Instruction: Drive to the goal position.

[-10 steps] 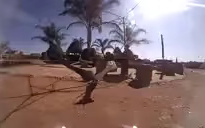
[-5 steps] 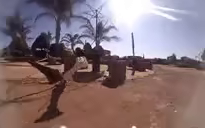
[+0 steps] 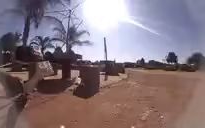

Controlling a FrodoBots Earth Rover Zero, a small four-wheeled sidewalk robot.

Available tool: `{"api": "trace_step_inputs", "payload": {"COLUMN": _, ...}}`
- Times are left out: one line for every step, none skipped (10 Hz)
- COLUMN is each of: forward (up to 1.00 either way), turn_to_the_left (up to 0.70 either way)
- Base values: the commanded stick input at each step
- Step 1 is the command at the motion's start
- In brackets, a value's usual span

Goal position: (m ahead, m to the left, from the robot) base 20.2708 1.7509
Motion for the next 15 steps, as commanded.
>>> {"api": "trace_step_inputs", "payload": {"forward": 0.7, "turn_to_the_left": -0.35}}
{"api": "trace_step_inputs", "payload": {"forward": 0.7, "turn_to_the_left": -0.35}}
{"api": "trace_step_inputs", "payload": {"forward": 0.7, "turn_to_the_left": -0.35}}
{"api": "trace_step_inputs", "payload": {"forward": 0.7, "turn_to_the_left": -0.35}}
{"api": "trace_step_inputs", "payload": {"forward": 0.7, "turn_to_the_left": -0.35}}
{"api": "trace_step_inputs", "payload": {"forward": 0.7, "turn_to_the_left": -0.35}}
{"api": "trace_step_inputs", "payload": {"forward": 0.7, "turn_to_the_left": -0.35}}
{"api": "trace_step_inputs", "payload": {"forward": 0.7, "turn_to_the_left": 0.0}}
{"api": "trace_step_inputs", "payload": {"forward": 0.7, "turn_to_the_left": 0.0}}
{"api": "trace_step_inputs", "payload": {"forward": 0.7, "turn_to_the_left": 0.0}}
{"api": "trace_step_inputs", "payload": {"forward": 0.7, "turn_to_the_left": 0.0}}
{"api": "trace_step_inputs", "payload": {"forward": 0.7, "turn_to_the_left": 0.0}}
{"api": "trace_step_inputs", "payload": {"forward": 0.7, "turn_to_the_left": 0.0}}
{"api": "trace_step_inputs", "payload": {"forward": 0.7, "turn_to_the_left": 0.0}}
{"api": "trace_step_inputs", "payload": {"forward": 0.7, "turn_to_the_left": 0.0}}
